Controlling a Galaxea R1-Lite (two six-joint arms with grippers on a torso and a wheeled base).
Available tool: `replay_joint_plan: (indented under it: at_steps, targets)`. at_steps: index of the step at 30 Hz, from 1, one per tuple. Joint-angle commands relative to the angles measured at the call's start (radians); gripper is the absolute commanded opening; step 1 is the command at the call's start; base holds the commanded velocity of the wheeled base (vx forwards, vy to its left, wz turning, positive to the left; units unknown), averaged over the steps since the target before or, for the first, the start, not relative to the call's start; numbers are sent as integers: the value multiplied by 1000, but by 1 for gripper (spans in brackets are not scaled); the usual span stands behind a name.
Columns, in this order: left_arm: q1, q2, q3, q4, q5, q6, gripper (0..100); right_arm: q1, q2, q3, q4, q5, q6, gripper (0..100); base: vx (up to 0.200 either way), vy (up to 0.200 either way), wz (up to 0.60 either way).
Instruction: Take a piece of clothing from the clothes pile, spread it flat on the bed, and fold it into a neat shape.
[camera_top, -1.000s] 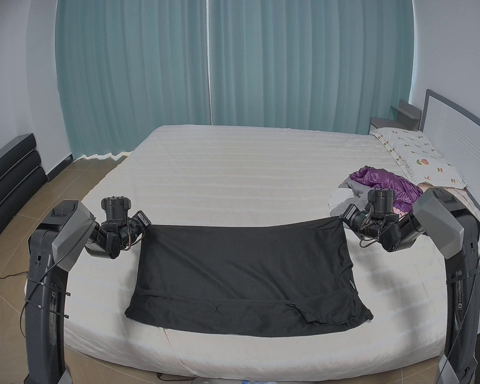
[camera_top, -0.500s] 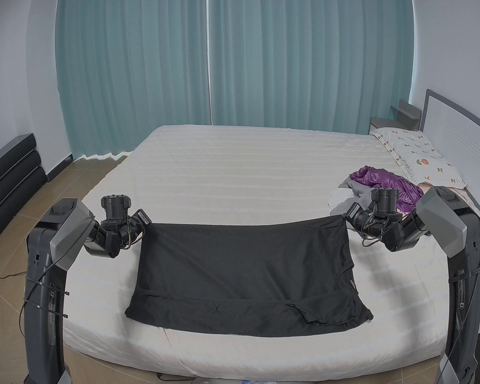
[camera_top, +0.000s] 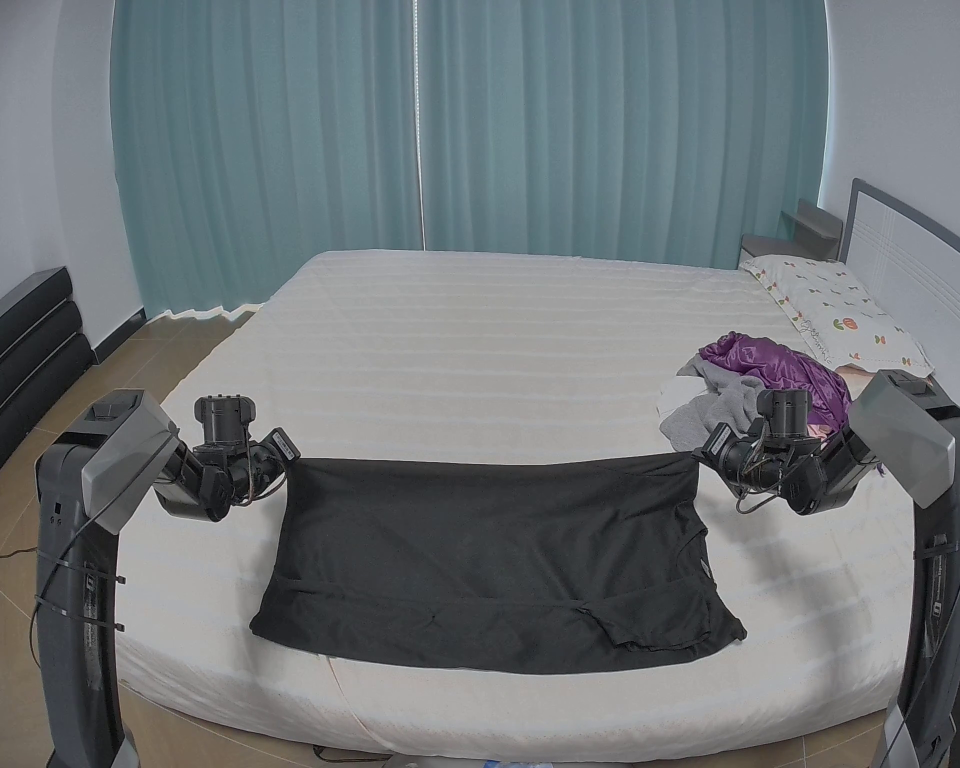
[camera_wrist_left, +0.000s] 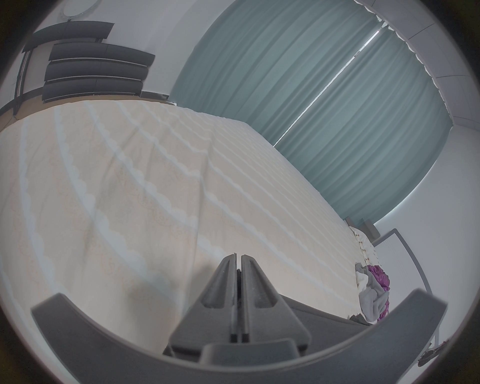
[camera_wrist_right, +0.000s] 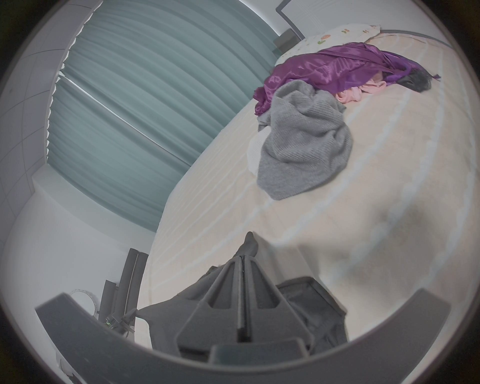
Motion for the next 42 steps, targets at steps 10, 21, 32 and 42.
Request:
replay_joint_plan:
  at_steps: [10, 21, 32, 42]
  targets:
    - [0, -163, 240, -64, -36, 1, 0, -7, -151, 249, -5, 55, -4, 0, 0, 0, 0]
    - [7, -227, 467, -175, -58, 25, 0, -7, -209, 418, -5, 87, -59, 0, 0, 0, 0]
    - [3, -232, 626, -267, -66, 79, 0, -7, -175, 502, -5, 113, -139, 0, 0, 0, 0]
    - [3, -230, 697, -325, -78, 87, 0, -18, -151, 524, -5, 105, -223, 0, 0, 0, 0]
